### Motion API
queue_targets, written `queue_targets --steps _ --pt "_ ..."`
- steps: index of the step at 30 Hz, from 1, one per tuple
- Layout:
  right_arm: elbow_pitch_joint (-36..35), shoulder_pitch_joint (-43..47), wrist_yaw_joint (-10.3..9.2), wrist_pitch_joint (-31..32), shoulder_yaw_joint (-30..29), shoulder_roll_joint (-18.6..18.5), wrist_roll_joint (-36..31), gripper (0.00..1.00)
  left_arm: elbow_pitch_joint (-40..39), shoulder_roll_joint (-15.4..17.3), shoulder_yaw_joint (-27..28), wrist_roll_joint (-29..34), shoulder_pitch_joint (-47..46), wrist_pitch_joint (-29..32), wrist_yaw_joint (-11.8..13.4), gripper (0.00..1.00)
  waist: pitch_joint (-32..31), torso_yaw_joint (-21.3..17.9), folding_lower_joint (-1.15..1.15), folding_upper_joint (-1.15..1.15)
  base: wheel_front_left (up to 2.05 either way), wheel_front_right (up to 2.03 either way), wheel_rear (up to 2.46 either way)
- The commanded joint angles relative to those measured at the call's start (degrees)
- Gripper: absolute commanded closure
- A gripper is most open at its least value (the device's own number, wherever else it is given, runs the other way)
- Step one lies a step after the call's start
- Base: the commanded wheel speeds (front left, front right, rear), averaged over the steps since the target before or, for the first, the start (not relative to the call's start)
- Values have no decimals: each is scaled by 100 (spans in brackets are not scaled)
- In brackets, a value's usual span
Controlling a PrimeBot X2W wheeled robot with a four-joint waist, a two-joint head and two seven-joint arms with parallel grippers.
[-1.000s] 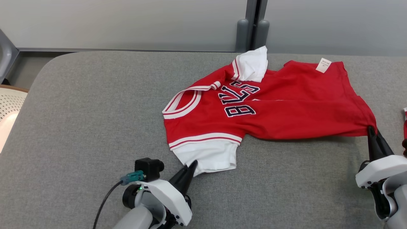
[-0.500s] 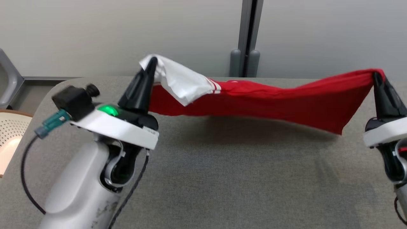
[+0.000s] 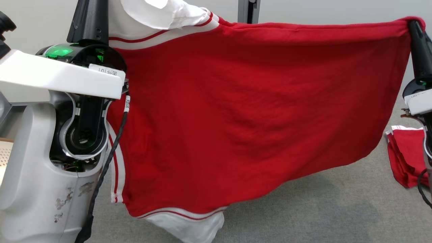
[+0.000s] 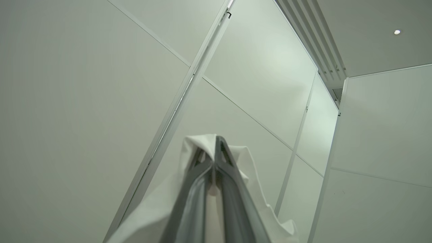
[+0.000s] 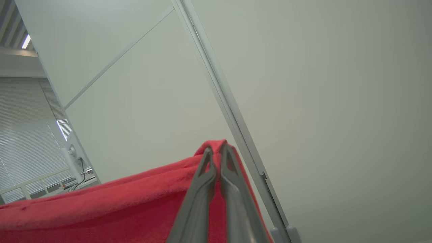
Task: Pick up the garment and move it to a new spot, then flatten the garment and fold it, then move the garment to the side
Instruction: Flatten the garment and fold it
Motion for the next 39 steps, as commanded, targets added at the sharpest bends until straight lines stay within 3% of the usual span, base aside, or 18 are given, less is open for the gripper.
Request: queue_targets --steps 1,3,11,16,22,25,28,33,39 --pt "-111 151 0 360 -194 171 121 100 -82 -11 38 -56 32 58 105 100 0 -21 0 0 0 0 0" --pt "-180 206 0 754 -448 350 165 100 -115 -124 81 -256 121 144 217 100 22 -29 0 0 0 0 0" --pt "-445 -243 0 1960 -1032 769 -693 100 377 10 64 -243 -290 494 493 100 558 -42 0 0 0 0 0" --pt "-274 -1037 0 2175 -1086 794 -1195 100 989 69 0 -88 -1079 602 396 100 1169 -42 0 0 0 0 0" --pt "610 -2784 0 1510 -924 689 -1715 100 2309 103 128 325 -2746 120 143 100 2150 -115 0 0 0 0 0" --pt "1203 -3649 0 841 -786 672 -1910 100 2935 -10 400 440 -3594 -508 74 100 2570 -123 0 0 0 0 0" --pt "2016 -4465 -1 -45 -673 691 -1871 100 3628 -115 561 604 -4499 -1126 -194 100 2864 -108 0 0 0 0 0" --pt "2750 -4859 -1 -770 -199 660 -1703 100 4377 -196 378 988 -4946 -1320 -610 100 3173 -43 0 0 0 0 0" --pt "3172 -4603 0 -1515 575 386 -1379 100 4714 -290 315 1686 -4657 -1364 -1035 100 3490 124 0 0 0 0 0"
